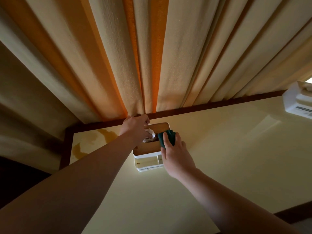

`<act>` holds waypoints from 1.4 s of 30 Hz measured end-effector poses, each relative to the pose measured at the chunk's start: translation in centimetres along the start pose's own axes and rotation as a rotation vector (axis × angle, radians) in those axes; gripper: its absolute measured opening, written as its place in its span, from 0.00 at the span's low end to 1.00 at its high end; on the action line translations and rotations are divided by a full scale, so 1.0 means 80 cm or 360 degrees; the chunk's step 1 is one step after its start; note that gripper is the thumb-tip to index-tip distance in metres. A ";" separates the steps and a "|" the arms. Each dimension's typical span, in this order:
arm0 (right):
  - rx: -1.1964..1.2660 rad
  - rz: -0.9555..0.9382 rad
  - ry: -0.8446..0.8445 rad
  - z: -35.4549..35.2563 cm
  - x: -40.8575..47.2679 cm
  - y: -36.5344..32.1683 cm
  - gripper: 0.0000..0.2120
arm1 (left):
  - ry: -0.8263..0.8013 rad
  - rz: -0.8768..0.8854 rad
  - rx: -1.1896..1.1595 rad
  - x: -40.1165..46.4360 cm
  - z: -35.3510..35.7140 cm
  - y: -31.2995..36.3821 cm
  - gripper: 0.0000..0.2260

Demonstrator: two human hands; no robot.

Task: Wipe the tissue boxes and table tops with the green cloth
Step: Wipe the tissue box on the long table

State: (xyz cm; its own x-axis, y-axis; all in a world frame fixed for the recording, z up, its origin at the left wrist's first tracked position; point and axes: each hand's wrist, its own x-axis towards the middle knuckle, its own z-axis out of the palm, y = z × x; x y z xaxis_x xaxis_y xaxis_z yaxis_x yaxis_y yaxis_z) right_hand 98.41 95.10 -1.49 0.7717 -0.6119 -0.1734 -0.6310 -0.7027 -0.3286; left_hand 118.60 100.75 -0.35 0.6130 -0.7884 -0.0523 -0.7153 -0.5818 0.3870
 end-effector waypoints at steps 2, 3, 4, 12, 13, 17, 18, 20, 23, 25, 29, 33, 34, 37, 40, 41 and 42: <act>-0.0056 -0.0012 0.0011 -0.004 0.002 -0.002 0.27 | -0.0031 -0.0007 -0.0025 0.000 -0.001 0.000 0.23; -0.0077 -0.0023 0.0015 -0.007 0.008 -0.002 0.27 | -0.0040 -0.0013 -0.0029 0.000 -0.002 0.000 0.23; -0.0096 -0.0037 0.0017 -0.009 0.016 -0.003 0.27 | -0.0044 -0.0020 -0.0033 0.000 -0.001 -0.001 0.23; -0.0076 -0.0047 -0.0055 -0.022 0.071 0.006 0.28 | 0.0006 -0.0001 0.0018 -0.001 -0.001 0.000 0.20; -0.0052 -0.0025 -0.0050 -0.022 0.071 0.008 0.29 | 0.0013 0.0007 0.0031 -0.001 -0.002 0.001 0.20; -0.0010 0.0003 -0.0012 -0.012 0.043 0.008 0.29 | 0.0009 0.0003 0.0064 -0.003 -0.003 0.003 0.20; -0.0007 -0.0001 -0.0004 -0.009 0.032 0.008 0.29 | 0.0005 0.0005 0.0071 -0.004 -0.004 0.003 0.21; -0.0028 -0.0015 0.0027 -0.005 0.010 0.010 0.28 | 0.0005 0.0003 0.0069 -0.004 -0.004 0.004 0.21; -0.0058 -0.0046 0.0072 -0.002 -0.014 0.014 0.27 | -0.0016 -0.0008 0.0062 -0.005 -0.005 0.006 0.20; -0.0037 -0.0052 0.0078 0.000 -0.020 0.017 0.27 | -0.0021 -0.0001 0.0081 -0.006 -0.006 0.006 0.17; 0.0128 -0.0033 0.0078 0.003 -0.021 0.021 0.27 | -0.0030 0.0115 0.0190 -0.007 -0.016 0.012 0.12; 0.0293 0.0013 0.0132 0.003 -0.021 0.022 0.26 | -0.0014 0.0395 0.0316 0.003 -0.033 0.028 0.06; 0.0324 0.0023 0.0149 0.003 -0.021 0.022 0.26 | -0.0075 0.0487 0.0377 0.008 -0.036 0.034 0.06; 0.0408 0.0052 0.0197 0.001 -0.023 0.027 0.26 | -0.0348 0.0732 0.0531 0.021 -0.041 0.057 0.11; 0.0502 0.0075 0.0222 -0.002 -0.024 0.034 0.25 | -0.0687 0.0751 0.0546 0.035 -0.037 0.071 0.29; 0.0547 0.0083 0.0216 -0.003 -0.025 0.035 0.25 | -0.0787 0.0708 0.0546 0.040 -0.035 0.074 0.32; 0.0590 0.0086 0.0206 -0.003 -0.025 0.037 0.25 | -0.0861 0.0640 0.0515 0.045 -0.033 0.076 0.31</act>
State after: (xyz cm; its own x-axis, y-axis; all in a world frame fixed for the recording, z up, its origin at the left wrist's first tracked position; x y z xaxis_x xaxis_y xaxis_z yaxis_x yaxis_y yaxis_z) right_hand 94.98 94.18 -1.89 0.7069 -0.7017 -0.0890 -0.5808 -0.5040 -0.6392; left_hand 117.38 94.90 4.25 0.0921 -0.8924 -0.4417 -0.9637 -0.1916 0.1861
